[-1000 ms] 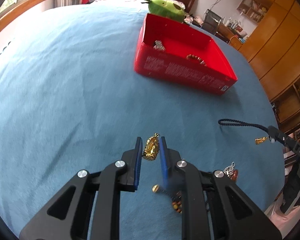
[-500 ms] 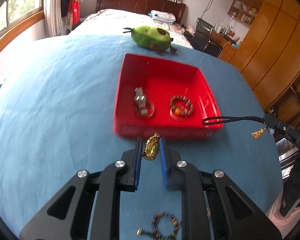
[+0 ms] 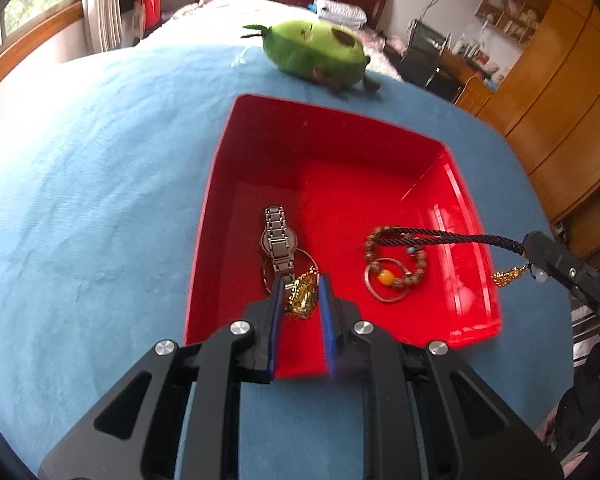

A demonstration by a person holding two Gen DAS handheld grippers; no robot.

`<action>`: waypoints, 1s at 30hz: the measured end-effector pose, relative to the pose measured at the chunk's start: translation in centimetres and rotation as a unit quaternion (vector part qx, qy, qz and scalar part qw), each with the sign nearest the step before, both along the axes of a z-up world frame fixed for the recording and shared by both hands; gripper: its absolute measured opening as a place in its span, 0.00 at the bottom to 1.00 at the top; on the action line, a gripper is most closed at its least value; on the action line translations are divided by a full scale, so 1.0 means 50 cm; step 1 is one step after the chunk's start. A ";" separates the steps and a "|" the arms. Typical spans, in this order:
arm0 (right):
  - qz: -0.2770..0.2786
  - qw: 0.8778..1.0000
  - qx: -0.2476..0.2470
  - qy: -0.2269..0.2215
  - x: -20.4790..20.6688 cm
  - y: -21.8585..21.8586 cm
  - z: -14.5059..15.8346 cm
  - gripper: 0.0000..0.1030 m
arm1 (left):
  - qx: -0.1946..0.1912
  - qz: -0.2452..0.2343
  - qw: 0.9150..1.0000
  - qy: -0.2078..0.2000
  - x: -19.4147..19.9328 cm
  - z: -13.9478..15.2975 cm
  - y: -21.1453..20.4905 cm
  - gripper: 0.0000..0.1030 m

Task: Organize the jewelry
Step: 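Carry pendant and lanyard into the red tin and open both grippers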

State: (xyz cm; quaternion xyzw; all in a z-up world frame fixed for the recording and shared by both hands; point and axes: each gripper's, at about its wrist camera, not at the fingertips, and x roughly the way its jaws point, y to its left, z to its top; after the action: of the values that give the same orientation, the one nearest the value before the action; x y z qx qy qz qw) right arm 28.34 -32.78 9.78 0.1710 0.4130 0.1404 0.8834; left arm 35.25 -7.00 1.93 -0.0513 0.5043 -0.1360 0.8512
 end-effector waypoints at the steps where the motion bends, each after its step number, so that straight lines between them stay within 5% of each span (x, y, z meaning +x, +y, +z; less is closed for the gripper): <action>1: -0.002 1.000 -0.003 0.004 0.005 0.000 -0.007 0.10 | 0.002 0.000 1.000 0.002 0.005 -0.006 -0.002 0.15; 18: 0.006 0.998 -0.046 0.049 0.031 0.038 -0.079 0.10 | 0.014 -0.003 1.000 0.023 0.034 -0.057 -0.015 0.16; 30: 0.008 0.998 -0.049 0.042 0.021 0.046 -0.064 0.13 | -0.003 -0.005 1.000 0.006 0.015 -0.022 -0.001 0.20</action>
State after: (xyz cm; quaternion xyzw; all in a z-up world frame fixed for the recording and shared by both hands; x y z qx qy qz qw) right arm 29.39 -30.49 6.56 0.1300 0.4577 0.1200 0.8713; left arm 35.98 -7.05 0.84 -0.0523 0.5093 -0.1410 0.8473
